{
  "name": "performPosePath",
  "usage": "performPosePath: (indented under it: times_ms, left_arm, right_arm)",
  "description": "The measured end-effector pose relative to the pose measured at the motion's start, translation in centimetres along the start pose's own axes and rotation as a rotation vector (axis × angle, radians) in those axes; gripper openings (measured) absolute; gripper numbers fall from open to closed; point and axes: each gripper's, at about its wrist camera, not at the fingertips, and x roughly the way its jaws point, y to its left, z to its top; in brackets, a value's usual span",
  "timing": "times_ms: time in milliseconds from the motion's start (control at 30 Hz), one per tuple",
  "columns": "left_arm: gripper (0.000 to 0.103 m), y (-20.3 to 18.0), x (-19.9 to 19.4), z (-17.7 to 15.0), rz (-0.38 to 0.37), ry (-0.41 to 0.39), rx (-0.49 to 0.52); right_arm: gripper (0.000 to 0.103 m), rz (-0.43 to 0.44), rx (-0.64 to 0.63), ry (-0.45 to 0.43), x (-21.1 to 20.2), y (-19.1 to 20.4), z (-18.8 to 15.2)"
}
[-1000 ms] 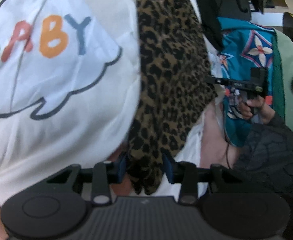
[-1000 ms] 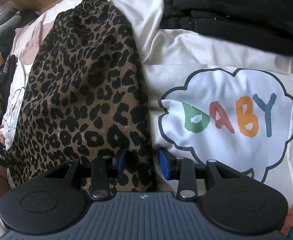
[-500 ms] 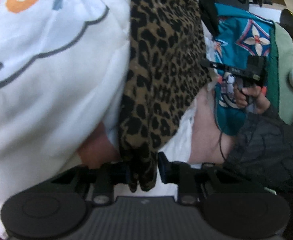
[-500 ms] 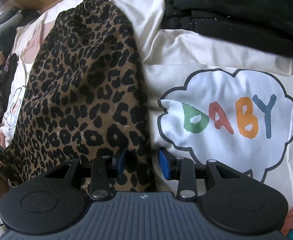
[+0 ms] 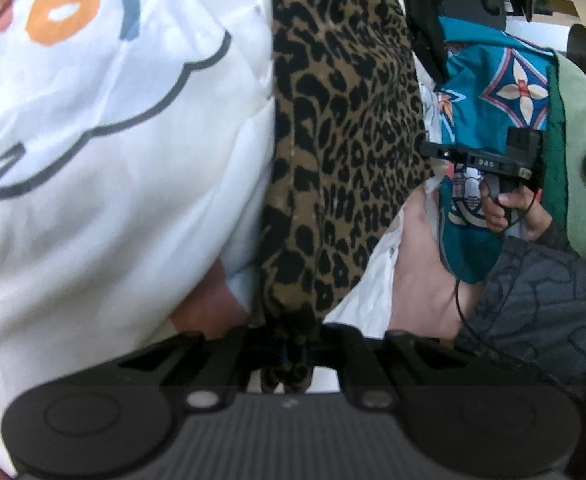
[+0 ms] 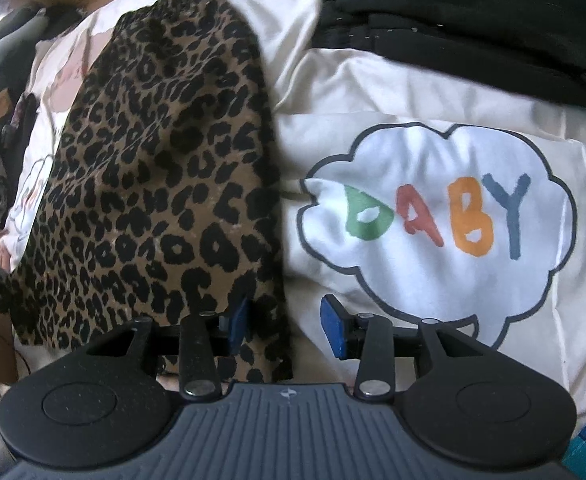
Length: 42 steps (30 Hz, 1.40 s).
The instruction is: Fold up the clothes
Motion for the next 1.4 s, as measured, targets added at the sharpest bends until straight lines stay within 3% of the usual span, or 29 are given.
performPosePath:
  times_ms: [467,633,767,900,1267,1400]
  left_arm:
    - [0.007,-0.4,1.4,0.4,0.072,0.022,-0.003]
    - [0.006,-0.5,1.2,0.3,0.067,0.025,0.003]
    - [0.007,-0.2,1.1,0.3,0.06,0.024,-0.008]
    - [0.007,-0.4,1.2,0.4,0.056,0.023,-0.012]
    - [0.007,-0.2,1.0,0.2,0.049,0.018,-0.014]
    - [0.007,-0.3,1.0,0.3,0.052,0.017,-0.014]
  right_arm:
    - [0.042,0.036,-0.072,-0.015,2.0,0.3,0.9]
    - [0.02,0.102,-0.012,-0.008,1.3,-1.1,0.5]
    - [0.022,0.152,0.049,-0.017,1.1,-2.6,0.1]
    - [0.031,0.197,0.071,-0.007,1.9,-3.2,0.8]
    - [0.03,0.357,0.11,0.019,1.2,-4.0,1.2]
    - [0.031,0.348,0.155,0.005,2.3,-4.7,1.2]
